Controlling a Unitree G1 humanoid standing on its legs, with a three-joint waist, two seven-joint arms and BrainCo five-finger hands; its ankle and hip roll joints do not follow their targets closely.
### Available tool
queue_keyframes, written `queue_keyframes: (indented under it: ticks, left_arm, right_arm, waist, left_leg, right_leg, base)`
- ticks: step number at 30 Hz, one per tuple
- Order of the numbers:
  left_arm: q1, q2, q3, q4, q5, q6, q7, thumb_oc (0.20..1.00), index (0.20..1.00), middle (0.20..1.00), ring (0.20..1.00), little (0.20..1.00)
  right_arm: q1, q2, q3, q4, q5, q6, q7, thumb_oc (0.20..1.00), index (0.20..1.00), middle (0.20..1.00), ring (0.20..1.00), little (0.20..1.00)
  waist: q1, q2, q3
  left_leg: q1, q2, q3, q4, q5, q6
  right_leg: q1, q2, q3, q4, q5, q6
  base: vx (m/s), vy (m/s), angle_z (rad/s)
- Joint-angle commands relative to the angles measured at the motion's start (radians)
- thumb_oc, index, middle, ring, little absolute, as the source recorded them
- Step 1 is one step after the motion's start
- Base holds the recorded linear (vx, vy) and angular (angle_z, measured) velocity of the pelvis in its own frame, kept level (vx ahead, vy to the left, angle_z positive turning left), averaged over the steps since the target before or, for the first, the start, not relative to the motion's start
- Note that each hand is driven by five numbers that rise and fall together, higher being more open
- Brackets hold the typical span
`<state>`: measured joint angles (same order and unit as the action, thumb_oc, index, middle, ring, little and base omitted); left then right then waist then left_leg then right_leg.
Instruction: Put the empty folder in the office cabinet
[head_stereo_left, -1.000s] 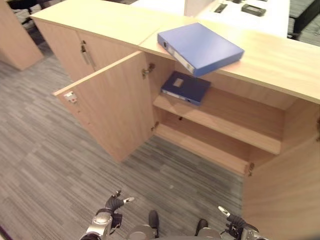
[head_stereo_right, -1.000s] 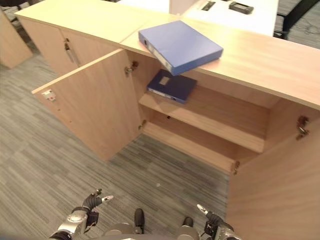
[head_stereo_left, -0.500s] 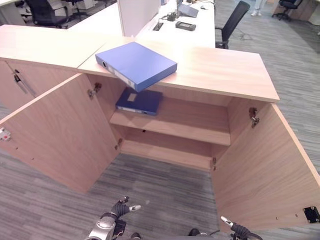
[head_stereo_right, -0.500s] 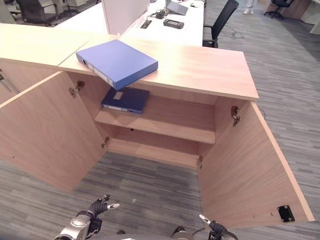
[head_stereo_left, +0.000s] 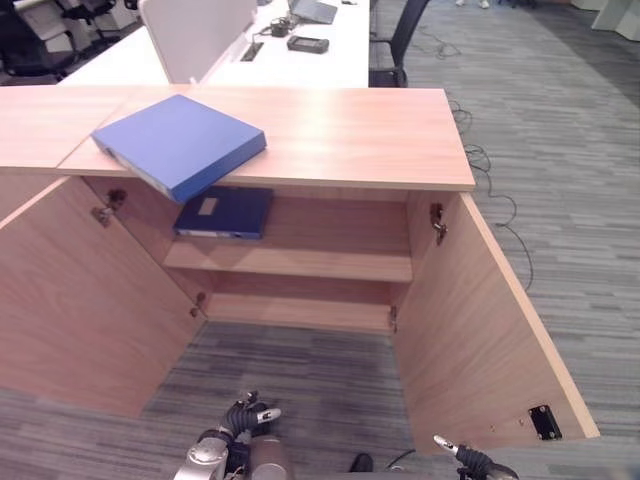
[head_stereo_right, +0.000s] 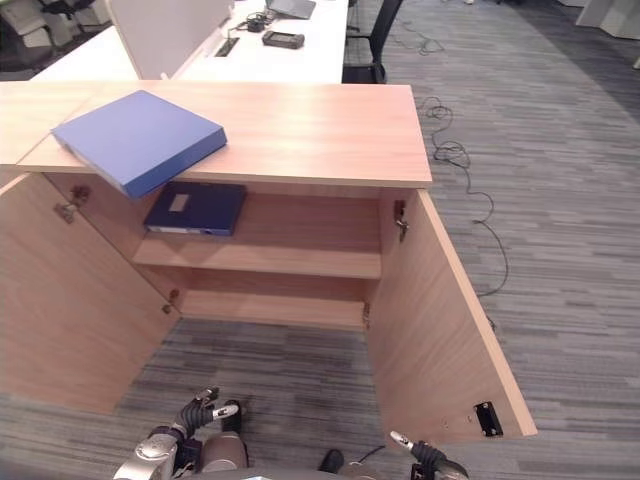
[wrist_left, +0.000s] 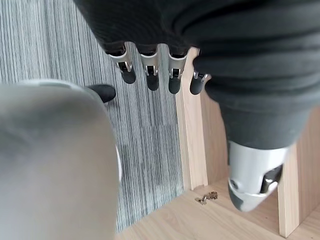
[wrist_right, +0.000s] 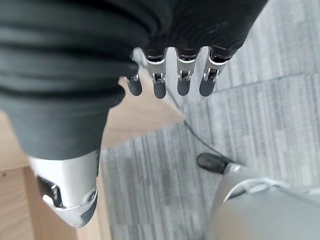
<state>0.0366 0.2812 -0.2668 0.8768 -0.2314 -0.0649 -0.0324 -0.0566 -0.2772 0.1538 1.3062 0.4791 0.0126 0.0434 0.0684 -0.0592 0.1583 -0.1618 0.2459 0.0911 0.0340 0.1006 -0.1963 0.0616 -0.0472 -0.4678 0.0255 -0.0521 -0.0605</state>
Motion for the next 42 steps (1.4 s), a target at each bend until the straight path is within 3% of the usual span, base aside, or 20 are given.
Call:
queue_keyframes:
  ticks: [1,2,6,9,13,19,23,24,25,26,27,28,30,32,34,35,36,37,40,42]
  left_arm:
    - [-0.024,0.002,0.029,-0.043,-0.046,-0.027,0.022,1.0,1.0,1.0,1.0,1.0]
    - [-0.027,-0.001,0.027,-0.037,-0.045,-0.029,0.025,1.0,1.0,1.0,1.0,1.0]
    - [-0.034,-0.017,0.017,-0.009,-0.03,-0.034,0.025,1.0,1.0,1.0,1.0,1.0]
    - [-0.043,-0.008,0.008,-0.009,-0.019,-0.041,0.021,1.0,1.0,1.0,1.0,1.0]
    - [-0.051,0.015,0.02,-0.027,-0.021,-0.047,0.024,1.0,1.0,1.0,1.0,1.0]
    - [-0.061,0.031,0.024,-0.014,-0.018,-0.045,0.027,1.0,1.0,1.0,1.0,1.0]
    - [-0.055,0.035,0.027,-0.012,-0.016,-0.035,0.027,1.0,1.0,1.0,1.0,1.0]
    - [-0.054,0.034,0.025,-0.008,-0.016,-0.034,0.026,1.0,1.0,1.0,1.0,1.0]
    - [-0.054,0.031,0.02,-0.008,-0.017,-0.032,0.025,1.0,1.0,1.0,1.0,1.0]
    - [-0.054,0.029,0.017,-0.008,-0.016,-0.032,0.024,1.0,1.0,1.0,1.0,1.0]
    - [-0.054,0.029,0.017,-0.008,-0.016,-0.032,0.024,1.0,1.0,1.0,1.0,1.0]
    - [-0.06,0.024,0.011,-0.006,-0.014,-0.035,0.023,1.0,1.0,1.0,1.0,1.0]
    - [-0.066,0.023,-0.004,-0.013,0.002,-0.043,0.018,1.0,1.0,1.0,1.0,1.0]
    - [-0.057,0.017,-0.002,-0.014,0.005,-0.046,0.015,1.0,1.0,1.0,1.0,1.0]
    - [-0.054,0.02,-0.007,-0.061,-0.027,-0.037,-0.001,1.0,1.0,1.0,1.0,1.0]
    - [-0.054,0.021,-0.007,-0.062,-0.028,-0.036,-0.002,1.0,1.0,1.0,1.0,1.0]
    - [-0.051,-0.002,0.005,-0.066,-0.099,-0.029,0.0,1.0,1.0,1.0,1.0,1.0]
    - [-0.047,-0.025,0.015,-0.052,-0.136,-0.029,0.009,1.0,1.0,1.0,1.0,1.0]
    - [-0.03,-0.024,0.033,-0.065,-0.146,-0.025,0.009,1.0,1.0,1.0,1.0,1.0]
    - [-0.026,-0.021,0.033,-0.072,-0.152,-0.024,-0.001,1.0,1.0,1.0,1.0,1.0]
  right_arm:
    - [-0.024,-0.034,-0.022,0.016,-0.04,-0.002,-0.002,1.0,1.0,1.0,1.0,1.0]
    - [-0.023,-0.038,-0.028,0.016,-0.041,-0.002,-0.003,1.0,1.0,1.0,1.0,1.0]
    - [-0.005,-0.049,-0.062,0.022,-0.042,-0.001,0.004,1.0,1.0,1.0,1.0,1.0]
    - [0.0,-0.045,-0.092,0.025,-0.023,0.003,0.004,1.0,1.0,1.0,1.0,1.0]
    - [-0.018,-0.036,-0.114,0.019,-0.02,0.006,0.001,1.0,1.0,1.0,1.0,1.0]
    - [-0.042,-0.028,-0.122,0.0,0.001,0.006,0.006,1.0,1.0,1.0,1.0,1.0]
    - [-0.049,-0.02,-0.109,0.001,0.016,0.005,0.01,1.0,1.0,1.0,1.0,1.0]
    - [-0.05,-0.018,-0.099,-0.001,0.017,0.002,0.011,1.0,1.0,1.0,1.0,1.0]
    - [-0.056,-0.014,-0.084,-0.003,0.024,-0.003,0.01,1.0,1.0,1.0,1.0,1.0]
    - [-0.057,-0.013,-0.077,-0.002,0.028,-0.006,0.01,1.0,1.0,1.0,1.0,1.0]
    - [-0.057,-0.013,-0.077,-0.002,0.028,-0.006,0.01,1.0,1.0,1.0,1.0,1.0]
    - [-0.065,-0.013,-0.064,0.004,0.037,-0.011,0.01,1.0,1.0,1.0,1.0,1.0]
    - [-0.058,-0.011,-0.055,0.013,0.054,-0.013,0.012,1.0,1.0,1.0,1.0,1.0]
    - [-0.052,-0.011,-0.044,0.02,0.043,-0.017,0.014,1.0,1.0,1.0,1.0,1.0]
    - [-0.031,-0.01,-0.05,0.027,0.059,-0.018,0.016,1.0,1.0,1.0,1.0,1.0]
    - [-0.032,-0.01,-0.05,0.027,0.059,-0.018,0.016,1.0,1.0,1.0,1.0,1.0]
    - [-0.026,-0.014,-0.047,0.027,0.066,-0.013,0.013,1.0,1.0,1.0,1.0,1.0]
    - [-0.023,-0.013,-0.047,0.028,0.072,-0.008,0.01,1.0,1.0,1.0,1.0,1.0]
    - [-0.002,-0.016,-0.043,0.022,0.057,-0.01,0.015,1.0,1.0,1.0,1.0,1.0]
    - [0.01,-0.012,-0.056,0.027,0.057,-0.012,0.017,1.0,1.0,1.0,1.0,1.0]
  waist:
    - [0.05,0.02,0.027]
    - [0.046,0.028,0.028]
    - [0.03,0.072,-0.011]
    - [0.022,0.072,-0.033]
    - [0.028,0.053,-0.037]
    - [0.042,0.046,-0.035]
    - [0.04,0.048,-0.031]
    - [0.039,0.048,-0.029]
    - [0.031,0.048,-0.018]
    - [0.025,0.048,-0.01]
    - [0.026,0.048,-0.009]
    - [0.009,0.044,0.008]
    - [-0.007,0.032,0.017]
    - [-0.008,0.026,0.006]
    - [-0.018,0.001,0.017]
    - [-0.02,0.002,0.017]
    - [-0.012,-0.013,0.045]
    - [-0.01,-0.014,0.044]
    - [0.014,-0.013,0.017]
    - [0.004,0.008,-0.016]
  left_leg:
    - [0.066,0.046,-0.019,0.026,-0.001,0.03]
    - [0.059,0.055,-0.019,0.001,0.033,0.031]
    - [0.109,0.059,0.03,-0.087,0.03,0.011]
    - [0.103,-0.012,0.024,-0.054,-0.019,0.025]
    - [0.096,-0.119,0.035,-0.033,-0.085,0.078]
    - [0.113,-0.215,0.064,-0.032,-0.127,0.136]
    - [0.14,-0.233,0.063,-0.054,-0.124,0.155]
    - [0.146,-0.239,0.064,-0.063,-0.121,0.16]
    - [0.161,-0.249,0.055,-0.078,-0.117,0.166]
    - [0.171,-0.255,0.045,-0.084,-0.116,0.168]
    - [0.172,-0.254,0.046,-0.084,-0.116,0.168]
    - [0.189,-0.267,0.021,-0.092,-0.113,0.171]
    - [0.203,-0.292,-0.019,-0.095,-0.121,0.181]
    - [0.204,-0.293,-0.018,-0.088,-0.131,0.181]
    - [0.147,-0.253,0.016,0.133,-0.202,0.145]
    - [0.137,-0.25,0.014,0.149,-0.21,0.145]
    - [0.047,-0.226,0.023,0.33,-0.199,0.128]
    - [-0.004,-0.196,0.02,0.361,-0.176,0.13]
    - [0.008,-0.171,-0.042,0.128,-0.079,0.12]
    - [0.089,-0.162,-0.05,-0.028,-0.053,0.109]
  right_leg:
    - [0.047,-0.103,0.026,-0.079,0.061,0.191]
    - [0.039,-0.12,0.014,-0.074,0.075,0.194]
    - [0.038,-0.166,0.007,-0.088,0.101,0.235]
    - [0.036,-0.251,0.0,-0.098,0.153,0.267]
    - [0.014,-0.351,0.005,-0.09,0.206,0.298]
    - [-0.013,-0.447,-0.011,-0.002,0.261,0.3]
    - [-0.027,-0.365,0.027,0.044,0.189,0.26]
    - [-0.041,-0.319,0.029,0.05,0.162,0.245]
    - [-0.079,-0.235,0.056,0.054,0.124,0.226]
    - [-0.102,-0.193,0.084,0.052,0.111,0.218]
    - [-0.102,-0.192,0.085,0.053,0.11,0.217]
    - [-0.145,-0.115,0.165,0.039,0.105,0.209]
    - [-0.154,-0.042,0.252,-0.013,0.119,0.197]
    - [-0.127,-0.028,0.251,-0.048,0.132,0.191]
    - [-0.069,-0.028,0.231,-0.074,0.124,0.181]
    - [-0.07,-0.026,0.228,-0.075,0.124,0.181]
    - [-0.042,-0.036,0.217,-0.079,0.112,0.159]
    - [-0.022,-0.034,0.208,-0.091,0.102,0.153]
    - [-0.006,-0.019,0.218,-0.111,0.094,0.162]
    - [-0.006,0.002,0.218,-0.113,0.081,0.169]
  base:
    - [0.09,0.314,-0.21]
    - [0.06,0.221,-0.17]
    - [0.07,0.386,0.09]
    - [0.07,0.356,0.16]
    - [0.03,0.34,0.33]
    - [0.03,0.273,-0.01]
    - [0.08,0.143,0.05]
    - [0.1,0.08,-0.05]
    - [0.09,0.059,0.02]
    - [0.07,0.02,-0.02]
    - [0.1,-0.006,0.04]
    - [0.12,-0.021,0.46]
    - [0.17,-0.079,0.64]
    - [0.17,-0.159,0.75]
    - [0.16,-0.25,0.33]
    - [0.03,-0.225,0.64]
    - [0.03,-0.138,0.44]
    - [0.14,-0.114,0.21]
    - [0.19,0.042,-0.15]
    - [0.2,0.133,-0.24]
